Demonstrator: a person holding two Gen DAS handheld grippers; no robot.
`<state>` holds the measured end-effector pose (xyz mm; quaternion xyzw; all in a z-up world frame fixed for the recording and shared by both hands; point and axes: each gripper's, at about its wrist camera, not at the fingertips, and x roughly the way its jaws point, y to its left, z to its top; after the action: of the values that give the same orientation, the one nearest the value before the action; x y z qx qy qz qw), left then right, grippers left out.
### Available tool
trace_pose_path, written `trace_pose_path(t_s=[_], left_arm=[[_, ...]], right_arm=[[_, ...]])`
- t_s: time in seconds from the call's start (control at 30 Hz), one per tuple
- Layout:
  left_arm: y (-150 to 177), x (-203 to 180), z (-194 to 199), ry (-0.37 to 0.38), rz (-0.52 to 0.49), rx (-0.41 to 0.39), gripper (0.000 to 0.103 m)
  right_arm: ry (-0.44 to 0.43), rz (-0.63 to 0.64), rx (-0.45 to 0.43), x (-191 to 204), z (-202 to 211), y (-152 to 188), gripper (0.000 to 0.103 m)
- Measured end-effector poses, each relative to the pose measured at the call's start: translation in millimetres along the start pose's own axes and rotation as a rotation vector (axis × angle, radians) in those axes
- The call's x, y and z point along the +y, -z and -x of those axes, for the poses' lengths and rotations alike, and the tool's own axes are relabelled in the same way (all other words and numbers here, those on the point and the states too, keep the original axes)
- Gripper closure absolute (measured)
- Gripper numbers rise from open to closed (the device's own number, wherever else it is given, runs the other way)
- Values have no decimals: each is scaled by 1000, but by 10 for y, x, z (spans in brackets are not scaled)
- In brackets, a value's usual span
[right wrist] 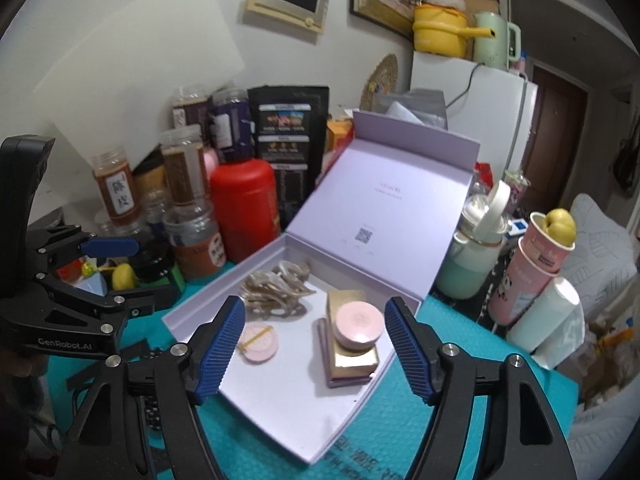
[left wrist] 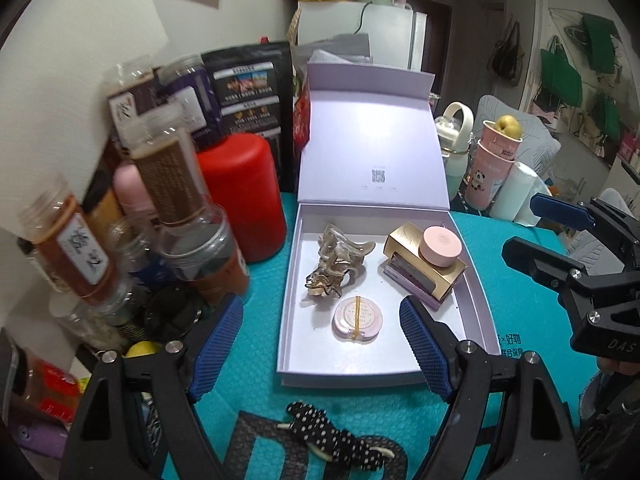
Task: Organize rigid objects
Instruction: 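Open both tools and withdraw them from the box toward the black beaded clip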
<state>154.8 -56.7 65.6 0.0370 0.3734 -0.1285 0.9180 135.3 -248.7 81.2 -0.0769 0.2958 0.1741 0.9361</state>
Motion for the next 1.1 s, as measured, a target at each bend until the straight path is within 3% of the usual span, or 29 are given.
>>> trace_pose_path(t_s=[0.17, 0.6, 1.1], left_arm=[[71, 48, 275, -19, 3, -36, 22], [412, 200, 762, -16, 40, -75, 22], [905, 481, 819, -15, 84, -13, 22]], right_arm=[[-9, -1, -31, 156, 214, 8, 24], [-55, 22, -39, 559, 550, 201, 23], [-171, 28, 30, 1011, 392, 521, 23]])
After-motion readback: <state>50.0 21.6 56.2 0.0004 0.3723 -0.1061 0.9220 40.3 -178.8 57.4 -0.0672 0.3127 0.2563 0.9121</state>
